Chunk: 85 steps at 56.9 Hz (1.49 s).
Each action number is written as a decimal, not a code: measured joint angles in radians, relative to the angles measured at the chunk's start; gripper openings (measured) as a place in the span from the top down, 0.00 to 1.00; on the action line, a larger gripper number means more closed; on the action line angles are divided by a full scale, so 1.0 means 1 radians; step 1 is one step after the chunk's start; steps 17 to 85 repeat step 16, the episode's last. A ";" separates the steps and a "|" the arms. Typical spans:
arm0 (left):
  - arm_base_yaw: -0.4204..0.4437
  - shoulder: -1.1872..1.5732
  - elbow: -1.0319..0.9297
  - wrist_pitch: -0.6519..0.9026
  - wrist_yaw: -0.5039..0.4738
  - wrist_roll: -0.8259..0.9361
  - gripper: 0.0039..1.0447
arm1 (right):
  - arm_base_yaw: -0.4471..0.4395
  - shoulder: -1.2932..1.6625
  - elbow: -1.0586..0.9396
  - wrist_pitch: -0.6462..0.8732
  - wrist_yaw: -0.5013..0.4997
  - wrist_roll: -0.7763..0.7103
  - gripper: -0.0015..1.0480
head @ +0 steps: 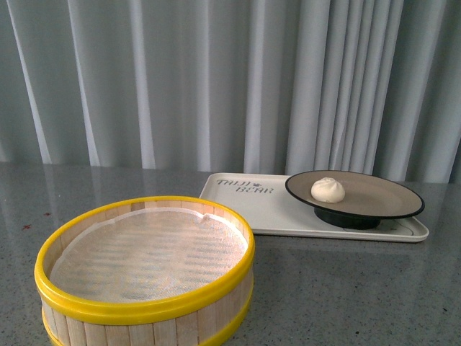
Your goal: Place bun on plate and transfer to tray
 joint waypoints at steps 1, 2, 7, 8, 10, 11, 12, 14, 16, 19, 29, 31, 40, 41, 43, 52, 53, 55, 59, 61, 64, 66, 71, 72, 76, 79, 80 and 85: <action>0.000 0.000 0.000 0.000 0.000 0.000 0.06 | 0.000 0.000 0.000 0.000 0.000 0.000 0.08; 0.000 0.000 0.000 0.000 0.000 0.000 0.06 | 0.000 0.000 0.000 0.000 0.000 0.000 0.08; 0.000 0.000 0.000 0.000 0.000 0.000 0.06 | 0.000 0.000 0.000 0.000 0.000 0.000 0.08; 0.000 0.000 0.000 0.000 0.000 0.000 0.06 | 0.000 0.000 0.000 0.000 0.000 0.000 0.08; 0.000 0.000 0.000 0.000 0.000 0.000 0.06 | 0.000 0.000 0.000 0.000 0.000 0.000 0.08; 0.000 0.000 0.000 0.000 0.000 0.000 0.06 | 0.000 0.000 0.000 0.000 0.000 0.000 0.08; 0.000 0.000 0.000 0.000 0.000 0.000 0.06 | 0.000 0.000 0.000 0.000 0.000 0.000 0.08; 0.000 0.000 0.000 0.000 0.000 0.000 0.06 | 0.000 0.000 0.000 0.000 0.000 0.000 0.08; 0.000 0.000 0.000 0.000 0.000 0.000 0.06 | 0.000 0.000 0.000 0.000 0.000 0.000 0.08; 0.000 0.000 0.000 0.000 0.000 0.000 0.06 | 0.000 0.000 0.000 0.000 0.000 0.000 0.08; 0.000 0.000 0.000 0.000 0.000 0.000 0.06 | 0.000 0.000 0.000 0.000 0.000 0.000 0.08; 0.000 0.000 0.000 0.000 0.000 0.000 0.06 | 0.000 0.000 0.000 0.000 0.000 0.000 0.08; 0.000 0.000 0.000 0.000 0.000 0.000 0.06 | 0.000 0.000 0.000 0.000 0.000 0.000 0.08; 0.000 0.000 0.000 0.000 0.000 0.000 0.06 | 0.000 0.000 0.000 0.000 0.000 0.000 0.08; 0.000 0.000 0.000 0.000 0.000 0.000 0.06 | 0.000 0.000 0.000 0.000 0.000 0.000 0.08; 0.000 0.000 0.000 0.000 0.000 0.000 0.06 | 0.000 0.000 0.000 0.000 0.000 0.000 0.08; 0.000 0.000 0.000 0.000 0.000 0.000 0.06 | 0.000 0.000 0.000 0.000 0.000 0.000 0.08; 0.000 0.000 0.000 0.000 0.000 0.000 0.06 | 0.000 0.000 0.000 0.000 0.000 0.000 0.08; 0.000 0.000 0.000 0.000 0.000 0.000 0.06 | 0.000 0.000 0.000 0.000 0.000 0.000 0.08; 0.000 0.000 0.000 0.000 0.000 0.000 0.06 | 0.000 0.000 0.000 0.000 0.000 0.000 0.08; 0.000 0.000 0.000 0.000 0.000 0.000 0.06 | 0.000 0.000 0.000 0.000 0.000 0.000 0.08; 0.000 0.000 0.000 0.000 0.000 0.000 0.06 | 0.000 0.000 0.000 0.000 0.000 0.000 0.08; 0.000 0.000 0.000 0.000 0.000 0.000 0.06 | 0.000 0.000 0.000 0.000 0.000 0.000 0.08; 0.000 0.000 0.000 0.000 0.000 0.000 0.06 | 0.000 0.000 0.000 0.000 0.000 0.000 0.08; 0.000 0.000 0.000 0.000 0.000 0.000 0.06 | 0.000 0.000 0.000 0.000 0.000 0.000 0.08; 0.000 0.000 0.000 0.000 0.000 0.000 0.06 | 0.000 0.000 0.000 0.000 0.000 0.000 0.08; 0.000 0.000 0.000 0.000 0.000 0.000 0.06 | 0.000 0.000 0.000 0.000 0.000 0.000 0.08; 0.000 0.000 0.000 0.000 0.000 0.000 0.06 | 0.000 0.000 0.000 0.000 0.000 0.000 0.08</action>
